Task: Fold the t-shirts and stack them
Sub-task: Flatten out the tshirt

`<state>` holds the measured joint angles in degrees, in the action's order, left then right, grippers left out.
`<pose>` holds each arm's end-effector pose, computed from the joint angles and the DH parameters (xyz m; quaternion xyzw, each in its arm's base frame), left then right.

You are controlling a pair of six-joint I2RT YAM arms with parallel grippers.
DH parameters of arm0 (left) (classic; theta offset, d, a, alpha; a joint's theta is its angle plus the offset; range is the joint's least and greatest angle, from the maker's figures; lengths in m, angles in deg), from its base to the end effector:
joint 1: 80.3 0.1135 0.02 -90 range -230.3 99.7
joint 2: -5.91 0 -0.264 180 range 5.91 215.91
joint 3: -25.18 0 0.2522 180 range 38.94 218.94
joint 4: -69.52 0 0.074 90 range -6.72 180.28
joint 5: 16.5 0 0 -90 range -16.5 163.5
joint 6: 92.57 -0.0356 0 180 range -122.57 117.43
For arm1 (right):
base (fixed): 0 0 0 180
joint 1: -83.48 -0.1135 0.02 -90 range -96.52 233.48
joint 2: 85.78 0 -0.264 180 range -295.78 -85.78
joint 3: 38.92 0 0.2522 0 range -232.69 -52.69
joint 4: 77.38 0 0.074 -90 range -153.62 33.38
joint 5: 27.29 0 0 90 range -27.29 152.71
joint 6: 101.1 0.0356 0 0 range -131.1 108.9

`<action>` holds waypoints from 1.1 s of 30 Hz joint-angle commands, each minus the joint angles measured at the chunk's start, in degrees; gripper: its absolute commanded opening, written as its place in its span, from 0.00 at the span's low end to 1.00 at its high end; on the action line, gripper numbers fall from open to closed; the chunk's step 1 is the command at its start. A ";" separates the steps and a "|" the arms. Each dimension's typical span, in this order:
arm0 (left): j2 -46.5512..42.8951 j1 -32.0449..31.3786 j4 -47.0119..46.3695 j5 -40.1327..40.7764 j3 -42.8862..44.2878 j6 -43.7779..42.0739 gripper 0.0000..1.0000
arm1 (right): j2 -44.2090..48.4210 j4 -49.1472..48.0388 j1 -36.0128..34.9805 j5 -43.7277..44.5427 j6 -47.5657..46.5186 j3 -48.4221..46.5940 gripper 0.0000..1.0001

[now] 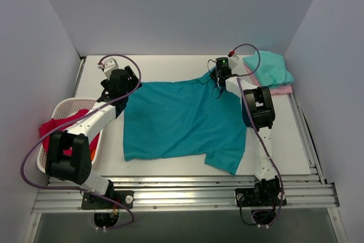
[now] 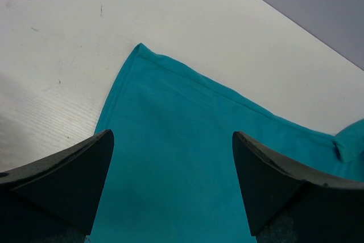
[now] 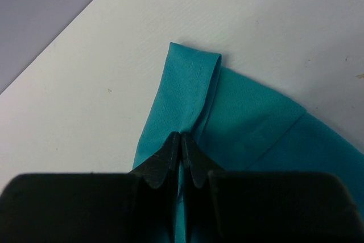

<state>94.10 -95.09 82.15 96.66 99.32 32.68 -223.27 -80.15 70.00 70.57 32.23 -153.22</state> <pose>0.3436 -0.0762 0.2682 -0.2518 0.8019 -0.0626 0.5382 0.5348 0.1232 0.1545 0.2488 0.7816 0.2213 0.5275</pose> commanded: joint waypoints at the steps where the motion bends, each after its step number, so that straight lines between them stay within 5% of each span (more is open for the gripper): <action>1: 0.32 0.63 -3.09 -0.66 2.99 0.00 0.94 | 1.18 -1.13 0.29 -0.56 0.08 -2.12 0.00; 9: 1.03 0.99 -3.09 -1.10 3.25 0.00 0.94 | -4.35 -13.67 0.81 -7.84 4.12 -8.18 0.00; 13: 1.82 1.07 -3.01 -1.62 3.87 0.00 0.94 | -16.61 -42.76 1.87 -18.83 14.04 -13.78 0.02; 15: 1.91 1.16 -2.30 -1.97 4.39 0.00 0.94 | -23.84 -51.19 2.22 -24.27 21.68 -21.42 0.62; 16: 1.82 1.16 -1.61 -2.15 4.48 0.00 0.94 | -30.75 -55.23 2.83 -27.34 26.32 -30.60 0.99; 18: 1.38 1.25 -1.69 -2.15 4.22 0.17 0.94 | -34.76 -58.77 3.36 -27.28 29.96 -34.63 1.00; 22: 0.32 1.43 -2.92 -2.42 2.82 0.26 0.94 | -28.83 -76.76 4.07 -25.61 28.84 -21.32 1.00; 26: 0.76 1.43 -2.83 -2.94 3.08 0.35 0.94 | -19.85 -80.66 4.51 -26.40 23.91 -7.08 1.00; 33: -0.46 1.34 -3.44 -2.94 2.20 0.44 0.95 | -8.68 -90.59 6.53 -27.02 24.87 2.79 1.00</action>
<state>95.93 -94.06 81.65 94.08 100.88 32.94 -239.07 -139.28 75.42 45.24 57.69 -152.63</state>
